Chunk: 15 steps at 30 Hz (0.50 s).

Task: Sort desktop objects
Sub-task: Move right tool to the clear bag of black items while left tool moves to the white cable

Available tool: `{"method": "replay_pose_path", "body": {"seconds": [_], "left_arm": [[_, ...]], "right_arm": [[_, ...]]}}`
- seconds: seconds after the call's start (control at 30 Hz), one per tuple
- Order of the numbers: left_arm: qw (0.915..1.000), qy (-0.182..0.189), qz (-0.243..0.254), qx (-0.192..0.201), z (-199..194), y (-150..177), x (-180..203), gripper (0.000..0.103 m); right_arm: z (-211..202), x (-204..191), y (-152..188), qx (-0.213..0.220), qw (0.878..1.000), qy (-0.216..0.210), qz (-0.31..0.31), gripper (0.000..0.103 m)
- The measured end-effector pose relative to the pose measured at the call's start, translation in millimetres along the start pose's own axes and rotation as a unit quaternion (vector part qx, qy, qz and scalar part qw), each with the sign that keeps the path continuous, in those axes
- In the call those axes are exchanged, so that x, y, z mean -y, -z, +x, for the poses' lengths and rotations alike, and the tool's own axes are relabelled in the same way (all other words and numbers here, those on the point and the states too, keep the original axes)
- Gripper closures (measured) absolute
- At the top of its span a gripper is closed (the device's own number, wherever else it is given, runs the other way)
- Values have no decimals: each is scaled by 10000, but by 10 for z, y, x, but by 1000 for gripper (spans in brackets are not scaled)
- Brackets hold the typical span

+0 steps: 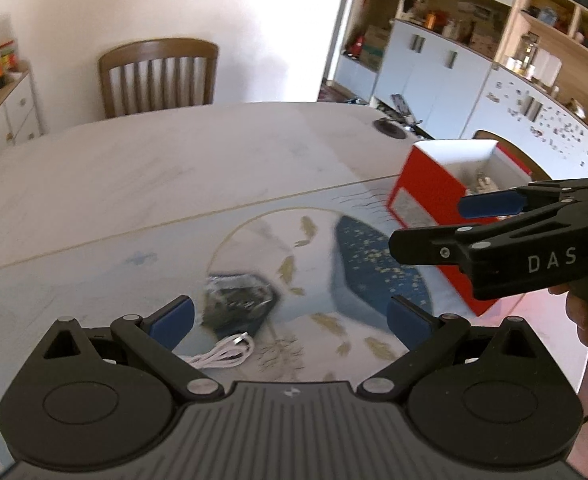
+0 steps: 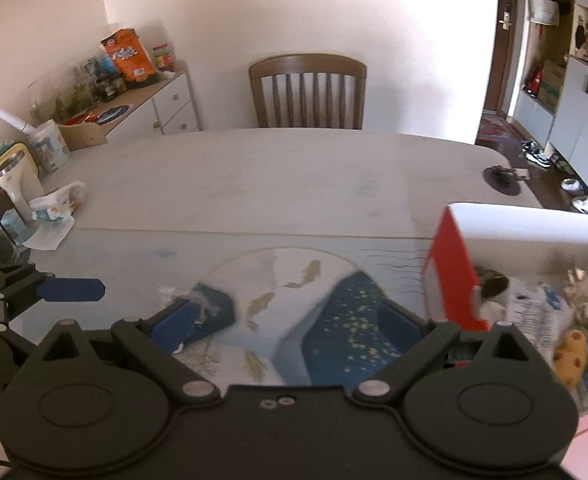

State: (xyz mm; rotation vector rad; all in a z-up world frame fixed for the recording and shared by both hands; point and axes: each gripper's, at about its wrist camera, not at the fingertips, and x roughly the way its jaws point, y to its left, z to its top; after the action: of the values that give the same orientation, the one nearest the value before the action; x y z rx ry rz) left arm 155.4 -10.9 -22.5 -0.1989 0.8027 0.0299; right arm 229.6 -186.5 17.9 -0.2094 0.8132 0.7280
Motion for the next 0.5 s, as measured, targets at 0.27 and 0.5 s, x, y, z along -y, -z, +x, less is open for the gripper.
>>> {"method": "replay_pose_path", "body": {"seconds": [0.27, 0.5], "left_arm": [[9990, -314, -325, 2, 75, 167, -241, 0], [9976, -401, -509, -230, 234, 298, -373, 0]], "right_arm": [[223, -198, -21, -120, 9998, -157, -39, 5], [418, -351, -38, -293, 9990, -320, -96, 5]]}}
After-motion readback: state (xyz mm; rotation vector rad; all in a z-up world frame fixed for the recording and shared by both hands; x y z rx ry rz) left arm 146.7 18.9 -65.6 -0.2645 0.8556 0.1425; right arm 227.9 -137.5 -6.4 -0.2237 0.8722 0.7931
